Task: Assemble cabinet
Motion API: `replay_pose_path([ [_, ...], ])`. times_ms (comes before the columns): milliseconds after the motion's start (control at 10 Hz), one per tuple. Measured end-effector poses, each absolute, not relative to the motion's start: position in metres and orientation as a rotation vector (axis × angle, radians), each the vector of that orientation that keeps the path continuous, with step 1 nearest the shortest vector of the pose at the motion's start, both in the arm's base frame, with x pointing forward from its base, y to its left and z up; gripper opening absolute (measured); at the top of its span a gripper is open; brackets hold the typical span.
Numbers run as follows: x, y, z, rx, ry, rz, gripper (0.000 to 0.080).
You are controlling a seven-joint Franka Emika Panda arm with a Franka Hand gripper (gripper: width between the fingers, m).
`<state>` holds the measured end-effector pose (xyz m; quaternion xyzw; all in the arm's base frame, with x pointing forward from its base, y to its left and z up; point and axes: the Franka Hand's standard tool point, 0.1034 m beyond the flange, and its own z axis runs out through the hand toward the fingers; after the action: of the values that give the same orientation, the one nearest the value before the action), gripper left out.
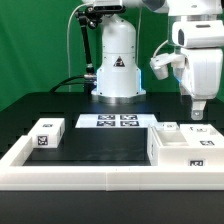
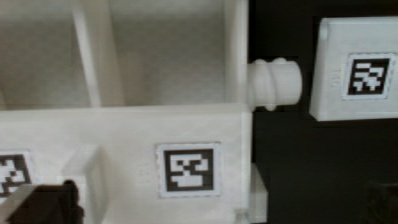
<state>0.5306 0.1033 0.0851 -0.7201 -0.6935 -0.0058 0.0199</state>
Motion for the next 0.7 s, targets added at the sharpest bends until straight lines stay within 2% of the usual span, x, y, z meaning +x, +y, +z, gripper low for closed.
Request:
replay_pose_path([
  [200,0.526,0.102,0.084,-2.235,-2.148,-0.015,0.0796],
  [500,0.478,0.092,0.073,-2.221,-2.142,0.041,0.0796],
  [600,0.469,0.090,0.070,-2.216,-2.141,0.057,0.0796],
  [700,0.472,0.090,0.071,-2.218,-2.141,0.052,0.0796],
])
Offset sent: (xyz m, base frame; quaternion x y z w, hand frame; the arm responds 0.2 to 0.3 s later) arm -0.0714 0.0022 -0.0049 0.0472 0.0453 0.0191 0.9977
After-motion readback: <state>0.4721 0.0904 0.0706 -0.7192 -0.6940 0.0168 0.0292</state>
